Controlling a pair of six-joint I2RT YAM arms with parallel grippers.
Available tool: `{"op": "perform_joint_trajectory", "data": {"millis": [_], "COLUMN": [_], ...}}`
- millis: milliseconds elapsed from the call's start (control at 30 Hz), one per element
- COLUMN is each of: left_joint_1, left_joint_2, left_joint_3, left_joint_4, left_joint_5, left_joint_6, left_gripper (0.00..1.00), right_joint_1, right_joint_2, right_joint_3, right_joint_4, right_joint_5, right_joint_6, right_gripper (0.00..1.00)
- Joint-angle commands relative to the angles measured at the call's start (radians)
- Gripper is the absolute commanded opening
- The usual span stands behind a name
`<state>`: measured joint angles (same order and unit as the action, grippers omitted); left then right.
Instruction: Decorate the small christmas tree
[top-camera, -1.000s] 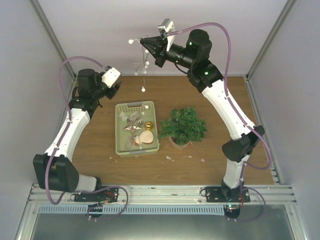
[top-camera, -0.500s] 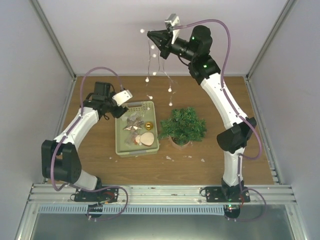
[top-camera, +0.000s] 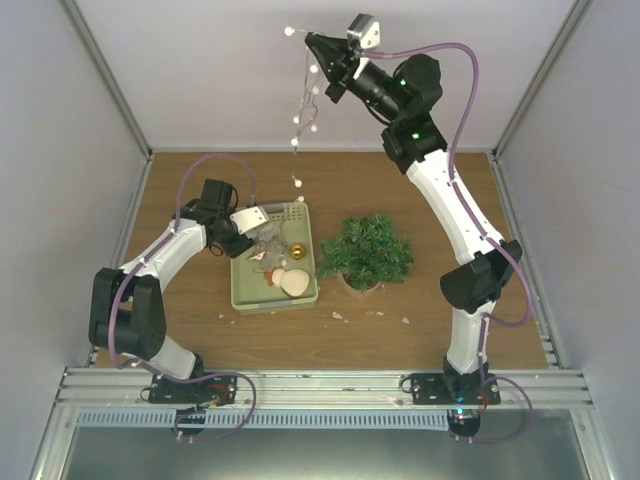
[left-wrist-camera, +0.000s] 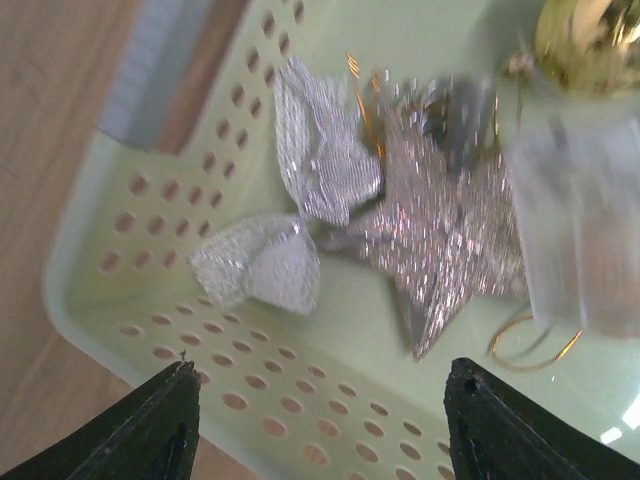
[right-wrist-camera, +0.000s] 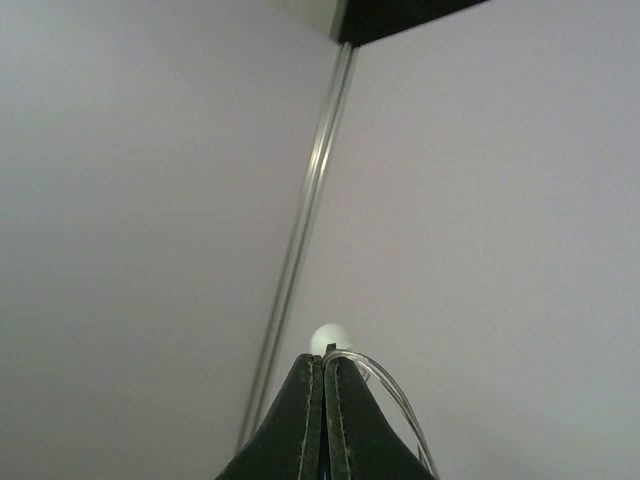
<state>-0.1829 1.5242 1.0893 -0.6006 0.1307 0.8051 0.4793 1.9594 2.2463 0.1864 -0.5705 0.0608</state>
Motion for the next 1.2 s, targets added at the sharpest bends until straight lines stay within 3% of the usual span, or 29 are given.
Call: {"op": "perform_joint_trajectory", "data": {"millis": [0, 367, 667, 967, 1167], "left_joint_1": [-0.006, -0.002, 0.026, 0.153, 0.271], "left_joint_2": [0.012, 0.036, 0.027, 0.042, 0.077], "left_joint_3": [-0.056, -0.092, -0.099, -0.066, -0.003], "left_joint_4": [0.030, 0.061, 0.105, 0.122, 0.084], "left_joint_5": [-0.105, -0.236, -0.209, -0.096, -0.044], "left_joint_6": [0.036, 0.122, 0.258, 0.495, 0.643], "left_gripper": [0.68, 0.67, 0.68, 0.70, 0.78], "right_joint_1": [0.000, -0.001, -0.009, -0.048, -0.054], "right_joint_2": [-0.006, 0.014, 0.055, 0.057, 0.055], "right_joint_3": [0.049, 0.066, 0.147, 0.158, 0.157], "right_joint_4": [0.127, 0.321, 0.384, 0.333, 0.291], "right_joint_5": [0.095, 0.208, 0.316, 0.341, 0.330], "right_joint_6": [-0.076, -0.104, -0.139, -0.147, -0.152], "right_gripper": [0.01, 0.00, 0.01, 0.01, 0.01]}}
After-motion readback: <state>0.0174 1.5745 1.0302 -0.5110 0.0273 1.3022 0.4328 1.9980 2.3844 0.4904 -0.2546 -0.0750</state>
